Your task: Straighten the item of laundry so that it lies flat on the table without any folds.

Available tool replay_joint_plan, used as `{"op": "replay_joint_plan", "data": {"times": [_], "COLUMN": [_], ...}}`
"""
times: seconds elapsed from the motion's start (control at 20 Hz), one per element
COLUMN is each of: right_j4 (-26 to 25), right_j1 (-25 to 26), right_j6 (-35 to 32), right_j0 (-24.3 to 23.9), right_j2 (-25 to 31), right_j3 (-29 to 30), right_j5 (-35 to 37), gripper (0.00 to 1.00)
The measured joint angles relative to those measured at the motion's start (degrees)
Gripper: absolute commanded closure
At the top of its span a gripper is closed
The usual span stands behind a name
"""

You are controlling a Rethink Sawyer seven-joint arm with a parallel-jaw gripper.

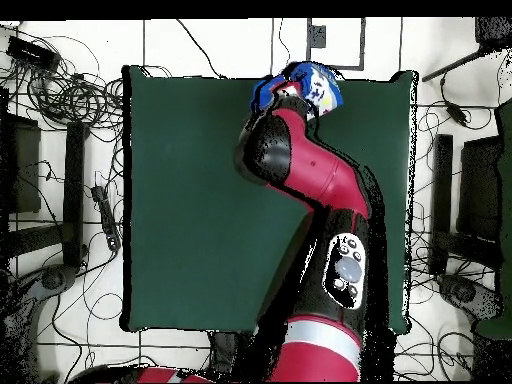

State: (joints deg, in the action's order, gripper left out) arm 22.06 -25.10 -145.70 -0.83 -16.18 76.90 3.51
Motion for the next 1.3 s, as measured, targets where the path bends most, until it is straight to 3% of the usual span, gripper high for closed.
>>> {"op": "replay_joint_plan", "data": {"times": [0.65, 1.3], "right_j4": [-4.5, -10.9], "right_j1": [-4.7, -18.0], "right_j6": [0.0, 0.0], "right_j0": [-5.6, -14.6], "right_j2": [0.4, 4.3], "right_j3": [13.1, 26.8], "right_j5": [0.0, 0.8], "gripper": [1.00, 1.00]}}
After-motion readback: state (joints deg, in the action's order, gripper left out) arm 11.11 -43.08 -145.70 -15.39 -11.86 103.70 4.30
